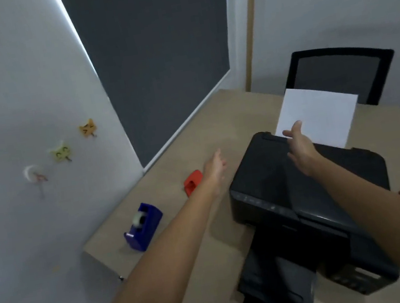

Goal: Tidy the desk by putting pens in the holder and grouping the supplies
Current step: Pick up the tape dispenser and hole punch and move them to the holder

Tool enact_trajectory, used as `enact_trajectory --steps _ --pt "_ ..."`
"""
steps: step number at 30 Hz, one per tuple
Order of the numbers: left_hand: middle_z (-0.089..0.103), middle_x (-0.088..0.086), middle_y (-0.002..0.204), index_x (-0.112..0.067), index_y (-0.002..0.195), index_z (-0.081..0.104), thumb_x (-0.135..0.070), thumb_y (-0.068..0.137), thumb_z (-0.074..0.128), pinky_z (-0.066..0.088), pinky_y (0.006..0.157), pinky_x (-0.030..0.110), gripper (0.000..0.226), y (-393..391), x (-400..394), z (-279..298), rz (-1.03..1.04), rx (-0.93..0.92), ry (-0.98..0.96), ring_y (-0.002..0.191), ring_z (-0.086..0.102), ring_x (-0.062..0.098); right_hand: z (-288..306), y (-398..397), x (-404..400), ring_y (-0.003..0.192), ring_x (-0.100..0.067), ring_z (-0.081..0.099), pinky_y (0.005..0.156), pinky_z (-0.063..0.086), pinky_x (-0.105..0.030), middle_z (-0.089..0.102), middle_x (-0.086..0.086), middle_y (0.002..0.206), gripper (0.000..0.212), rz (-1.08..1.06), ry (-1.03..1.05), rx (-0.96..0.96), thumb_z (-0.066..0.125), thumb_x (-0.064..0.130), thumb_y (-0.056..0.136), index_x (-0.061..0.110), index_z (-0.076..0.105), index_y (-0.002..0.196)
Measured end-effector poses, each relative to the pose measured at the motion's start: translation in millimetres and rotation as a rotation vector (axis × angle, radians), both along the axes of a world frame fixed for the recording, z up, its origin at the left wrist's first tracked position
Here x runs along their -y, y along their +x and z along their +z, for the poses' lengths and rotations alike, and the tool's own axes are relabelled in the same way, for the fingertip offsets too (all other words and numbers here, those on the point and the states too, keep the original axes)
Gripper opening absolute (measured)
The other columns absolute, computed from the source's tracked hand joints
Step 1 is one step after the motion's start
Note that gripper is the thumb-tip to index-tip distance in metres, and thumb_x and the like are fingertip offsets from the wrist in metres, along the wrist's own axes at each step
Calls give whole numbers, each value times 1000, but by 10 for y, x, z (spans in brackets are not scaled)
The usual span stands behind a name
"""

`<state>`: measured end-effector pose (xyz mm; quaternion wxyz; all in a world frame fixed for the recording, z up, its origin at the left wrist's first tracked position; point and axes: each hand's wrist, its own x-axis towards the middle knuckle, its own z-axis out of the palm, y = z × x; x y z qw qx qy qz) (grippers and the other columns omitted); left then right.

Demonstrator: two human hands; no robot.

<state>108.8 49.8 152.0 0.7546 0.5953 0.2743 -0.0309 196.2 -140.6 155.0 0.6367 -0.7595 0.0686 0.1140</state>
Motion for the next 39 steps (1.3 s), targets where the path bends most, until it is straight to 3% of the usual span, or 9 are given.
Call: enact_trajectory --steps 4,9,17,22,26,29,31,35,39 --pt "65 18 109 -6 99 62 -27 97 44 43 89 36 28 -461 -1079 -367 155 -88 428 105 60 29 -184 -140 -1016 140 -29 31 117 26 -49 34 -11 153 75 111 -44 -11 11 62 92 14 47 137" --pt "49 20 142 -2 139 43 -34 88 61 41 108 39 62 -954 -2073 -979 66 -313 809 129 49 34 -597 -303 -1922 137 -34 36 116 27 -49 40 -17 149 70 185 -179 -53 15 57 95 10 48 136" --pt "60 17 125 -4 126 45 -30 77 76 49 77 33 63 -1029 -2534 -1561 -261 -466 919 109 62 33 -1350 -338 -2450 136 -35 36 110 29 -34 38 -22 148 58 199 -553 -126 48 28 96 -5 32 140" --pt "65 14 119 -5 122 51 -25 78 74 53 78 34 54 -965 -2553 -1588 -321 -474 1066 104 65 29 -1717 -217 -2443 106 -37 63 92 48 -40 68 -24 112 32 124 -519 -189 59 26 89 -1 67 102" --pt "66 11 114 -8 120 55 -35 77 72 54 72 33 53 -981 -2621 -1609 -354 -497 1124 99 66 26 -1984 -112 -2485 86 -34 65 82 57 -52 66 -21 99 26 65 -308 -314 65 14 85 15 49 65" --pt "62 10 115 -13 116 63 -42 80 66 49 71 30 46 -995 -2639 -1543 -412 -463 1156 96 63 25 -1714 -232 -2633 61 -27 60 42 58 -35 55 -19 90 28 46 -218 -243 60 6 89 15 43 68" --pt "63 8 110 -16 112 66 -47 77 66 49 68 29 47 -1008 -2602 -1437 -432 -444 1151 83 59 21 -1490 -244 -2655 61 -27 60 32 52 -29 52 -19 92 29 75 -181 -213 58 5 90 14 41 68" --pt "67 4 87 -13 91 58 -46 64 78 51 57 28 46 -977 -2395 -1039 -314 -359 1053 72 61 20 -829 -180 -2411 76 -32 61 56 61 -43 51 -20 93 28 100 14 -167 55 3 91 11 38 70" --pt "70 0 80 -17 81 61 -40 64 81 51 54 28 35 -865 -1923 -362 -294 -150 1038 70 64 16 11 -210 -1701 73 -26 64 62 63 -35 56 -17 84 22 158 161 3 57 7 91 10 43 75"
